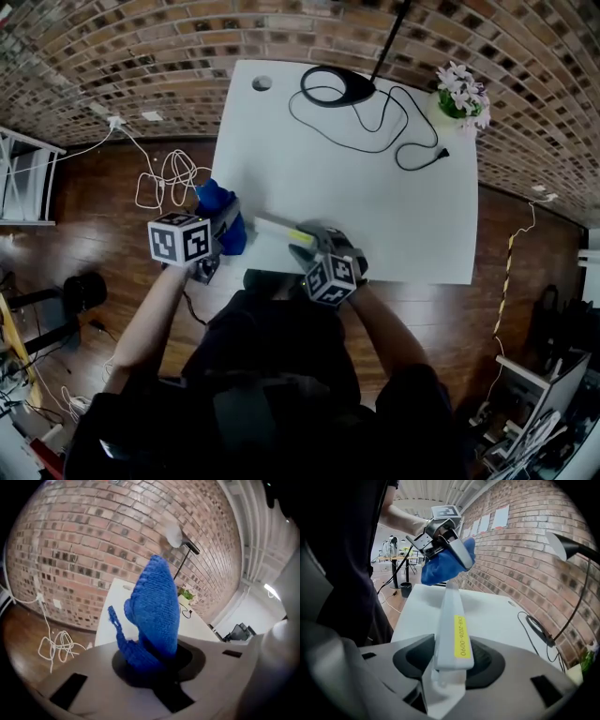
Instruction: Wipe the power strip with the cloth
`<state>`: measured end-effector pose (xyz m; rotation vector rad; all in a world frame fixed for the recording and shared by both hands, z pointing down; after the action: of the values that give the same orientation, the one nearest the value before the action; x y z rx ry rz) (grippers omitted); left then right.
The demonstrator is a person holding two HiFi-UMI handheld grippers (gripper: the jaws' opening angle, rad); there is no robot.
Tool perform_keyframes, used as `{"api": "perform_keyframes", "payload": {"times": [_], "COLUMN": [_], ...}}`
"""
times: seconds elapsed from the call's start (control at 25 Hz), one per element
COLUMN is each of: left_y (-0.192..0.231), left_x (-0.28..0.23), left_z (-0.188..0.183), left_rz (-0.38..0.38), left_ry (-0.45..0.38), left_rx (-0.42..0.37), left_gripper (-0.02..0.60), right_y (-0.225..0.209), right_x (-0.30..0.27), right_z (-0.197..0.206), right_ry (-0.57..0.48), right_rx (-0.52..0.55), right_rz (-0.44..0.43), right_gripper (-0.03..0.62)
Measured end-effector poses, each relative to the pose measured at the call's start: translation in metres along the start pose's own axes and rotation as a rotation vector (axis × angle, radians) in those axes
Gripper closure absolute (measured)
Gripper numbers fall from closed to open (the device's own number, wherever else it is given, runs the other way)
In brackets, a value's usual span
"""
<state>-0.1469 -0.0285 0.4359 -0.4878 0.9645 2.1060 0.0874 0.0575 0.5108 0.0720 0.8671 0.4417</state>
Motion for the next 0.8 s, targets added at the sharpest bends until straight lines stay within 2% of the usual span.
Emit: {"api": "perform_keyframes", "payload": {"times": [0.08, 0.16, 0.24, 0.4, 0.6, 0.72, 0.8], "left_y": [-0.002, -0.007, -0.013, -0.021, -0.026, -0.031, -0.035], "left_x": [-0.010, -0.014, -0.014, -0.011, 0.016, 0.033, 0.032], "left_z": [0.000, -0.002, -0.006, -0.016, -0.027, -0.024, -0.013], "left_rz": [0.006, -0.021, -0.020, -0.042, -0.109, -0.121, -0.109], "left_ry": [0.031, 0.044, 0.060, 0.087, 0.036, 0.023, 0.066], "left_rx": [0.040, -0.022, -0.108, -0.232, -0.392, -0.457, -0.523], "left_gripper": [0.475, 0.424, 0.293, 0.281, 0.242, 0.230, 0.230], "right_y": [0.000, 0.001, 0.000, 0.000, -0.001, -0.001, -0.001], "right_x": [-0.001, -0.002, -0.003, -0.001, -0.001, -0.001, -0.001], "right_z": [-0.001, -0.002, -0.003, -0.001, 0.000, 0.000, 0.001], "right_ry": [-0.003, -0.006, -0.009, -0.016, -0.020, -0.024, -0.025], "right_rx": [0.002, 0.004, 0.004, -0.001, -0.006, -0.005, -0.004], "right_rz": [-0.004, -0.006, -0.009, -0.013, -0.021, -0.022, -0.023], "right_gripper": [0.398, 0.399, 0.399, 0.402, 0.404, 0.405, 0.407]}}
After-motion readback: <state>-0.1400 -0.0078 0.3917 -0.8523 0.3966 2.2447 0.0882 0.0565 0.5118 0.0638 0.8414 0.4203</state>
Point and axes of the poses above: the fingertips, and each gripper's own axes: x backward along the fingers, y to its left, z out of its underside, the point moved 10 cm from there along x, backward along the fingers
